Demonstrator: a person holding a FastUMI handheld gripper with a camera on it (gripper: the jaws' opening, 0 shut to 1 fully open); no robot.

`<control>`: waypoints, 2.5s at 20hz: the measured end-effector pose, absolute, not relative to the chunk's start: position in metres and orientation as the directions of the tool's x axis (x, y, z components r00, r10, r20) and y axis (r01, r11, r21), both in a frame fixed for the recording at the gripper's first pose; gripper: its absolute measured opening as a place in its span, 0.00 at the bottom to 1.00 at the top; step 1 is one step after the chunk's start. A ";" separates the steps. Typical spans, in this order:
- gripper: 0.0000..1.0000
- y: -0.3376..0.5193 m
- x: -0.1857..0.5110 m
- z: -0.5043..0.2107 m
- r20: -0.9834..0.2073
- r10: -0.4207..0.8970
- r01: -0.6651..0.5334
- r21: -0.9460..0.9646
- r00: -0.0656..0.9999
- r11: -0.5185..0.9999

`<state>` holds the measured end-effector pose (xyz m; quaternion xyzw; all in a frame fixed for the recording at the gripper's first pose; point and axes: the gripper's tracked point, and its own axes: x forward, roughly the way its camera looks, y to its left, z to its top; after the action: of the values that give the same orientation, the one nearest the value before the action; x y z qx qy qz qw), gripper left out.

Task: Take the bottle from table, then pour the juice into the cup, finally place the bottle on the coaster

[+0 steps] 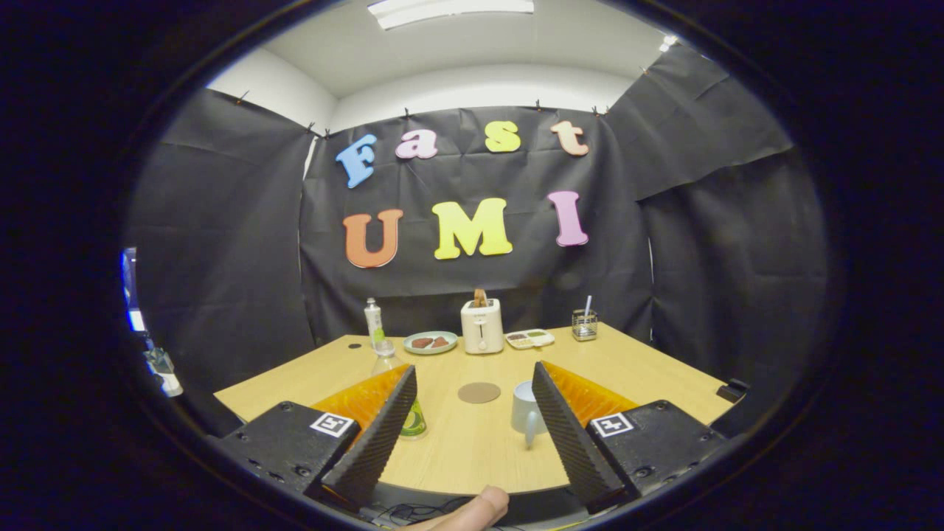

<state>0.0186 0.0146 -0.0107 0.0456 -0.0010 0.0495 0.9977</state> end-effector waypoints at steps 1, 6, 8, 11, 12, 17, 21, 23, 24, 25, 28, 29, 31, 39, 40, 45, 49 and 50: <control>1.00 0.017 0.022 -0.014 0.003 0.107 -0.107 0.098 0.994 0.989; 1.00 0.046 0.045 -0.032 -0.035 0.144 -0.141 0.079 0.989 0.987; 1.00 0.059 0.056 -0.038 -0.045 0.147 -0.143 0.069 0.988 0.987; 1.00 0.085 0.072 -0.042 -0.043 0.167 -0.164 0.068 0.985 0.984; 1.00 0.095 0.078 -0.044 -0.044 0.181 -0.178 0.066 0.982 0.982; 1.00 0.132 0.106 -0.061 -0.055 0.215 -0.213 0.039 0.975 0.976; 1.00 0.146 0.135 -0.080 -0.095 0.187 -0.189 -0.009 0.978 0.982; 1.00 0.147 0.147 -0.084 -0.083 0.163 -0.165 -0.025 0.983 0.986; 1.00 0.146 0.155 -0.088 -0.093 0.146 -0.150 -0.034 0.985 0.988; 1.00 0.143 0.163 -0.093 -0.100 0.128 -0.132 -0.035 0.987 0.991; 1.00 0.153 0.180 -0.101 -0.112 0.152 -0.152 0.003 0.982 0.988; 1.00 0.159 0.186 -0.102 -0.114 0.171 -0.172 -0.006 0.979 0.985; 1.00 0.150 0.198 -0.105 -0.123 0.143 -0.148 -0.031 0.982 0.988; 0.85 0.138 0.211 -0.090 -0.124 0.031 -0.042 -0.085 0.992 0.995; 0.80 0.138 0.208 -0.089 -0.127 0.033 -0.042 -0.075 0.991 0.996; 0.80 0.141 0.189 -0.073 -0.124 0.126 -0.118 0.063 0.984 0.991; 0.80 0.140 0.183 -0.065 -0.137 0.124 -0.109 0.110 0.983 0.988; 0.80 0.140 0.182 -0.061 -0.139 0.124 -0.109 0.113 0.982 0.988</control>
<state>0.1818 0.1397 -0.0615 0.0526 0.0732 0.0587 0.9942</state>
